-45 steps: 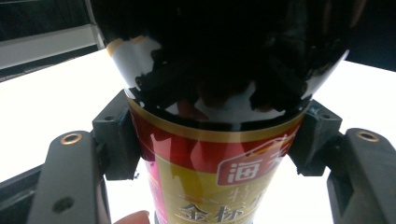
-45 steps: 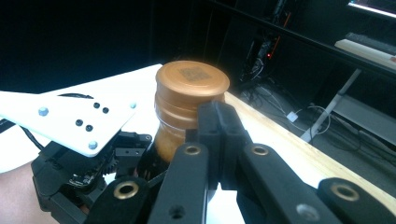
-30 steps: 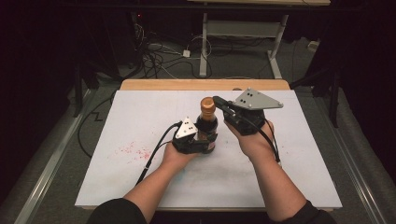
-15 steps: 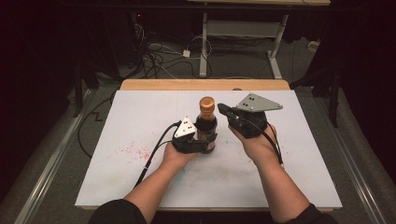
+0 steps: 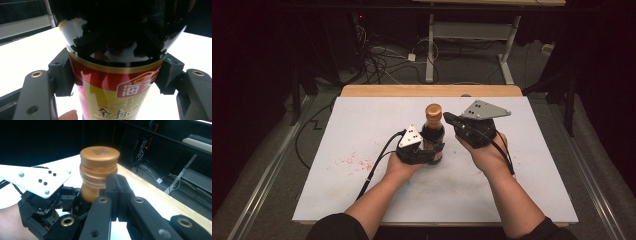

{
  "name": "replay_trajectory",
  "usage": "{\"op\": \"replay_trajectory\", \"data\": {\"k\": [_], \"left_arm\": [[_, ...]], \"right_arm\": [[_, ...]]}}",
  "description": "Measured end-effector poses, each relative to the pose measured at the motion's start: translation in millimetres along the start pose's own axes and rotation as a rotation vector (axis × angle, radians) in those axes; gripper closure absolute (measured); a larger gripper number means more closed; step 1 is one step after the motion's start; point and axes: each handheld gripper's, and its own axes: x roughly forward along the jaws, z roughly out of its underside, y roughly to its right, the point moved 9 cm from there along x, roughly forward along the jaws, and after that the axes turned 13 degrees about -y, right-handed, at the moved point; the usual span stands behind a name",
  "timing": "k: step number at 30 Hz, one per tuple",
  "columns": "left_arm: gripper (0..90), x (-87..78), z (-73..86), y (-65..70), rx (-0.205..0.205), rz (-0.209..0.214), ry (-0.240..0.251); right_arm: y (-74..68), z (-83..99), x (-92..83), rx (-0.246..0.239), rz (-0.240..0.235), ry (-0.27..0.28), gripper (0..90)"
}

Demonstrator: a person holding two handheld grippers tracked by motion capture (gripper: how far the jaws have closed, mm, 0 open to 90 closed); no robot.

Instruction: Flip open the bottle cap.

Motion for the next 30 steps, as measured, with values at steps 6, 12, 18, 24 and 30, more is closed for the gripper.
{"op": "replay_trajectory", "data": {"k": [6,12,18,24,30], "left_arm": [[28.6,-0.2,0.2,0.0,0.002,0.000,0.001],[28.6,-0.2,0.2,0.0,0.003,-0.001,0.002],[28.6,0.0,-0.1,-0.4,0.000,0.000,0.005],[28.6,-0.4,-0.1,-0.5,-0.003,0.001,0.007],[28.6,-0.4,-0.2,-0.7,-0.005,0.001,0.012]], "right_arm": [[-0.4,-1.9,-0.9,-0.002,-0.002,0.012,90.0],[-2.2,-3.1,0.5,-0.012,-0.002,0.010,90.0],[-2.6,-4.4,1.3,-0.015,0.002,0.008,90.0],[-3.6,-5.1,1.6,-0.008,0.004,0.011,90.0],[-3.7,-5.7,1.2,-0.004,0.001,0.015,90.0]]}}
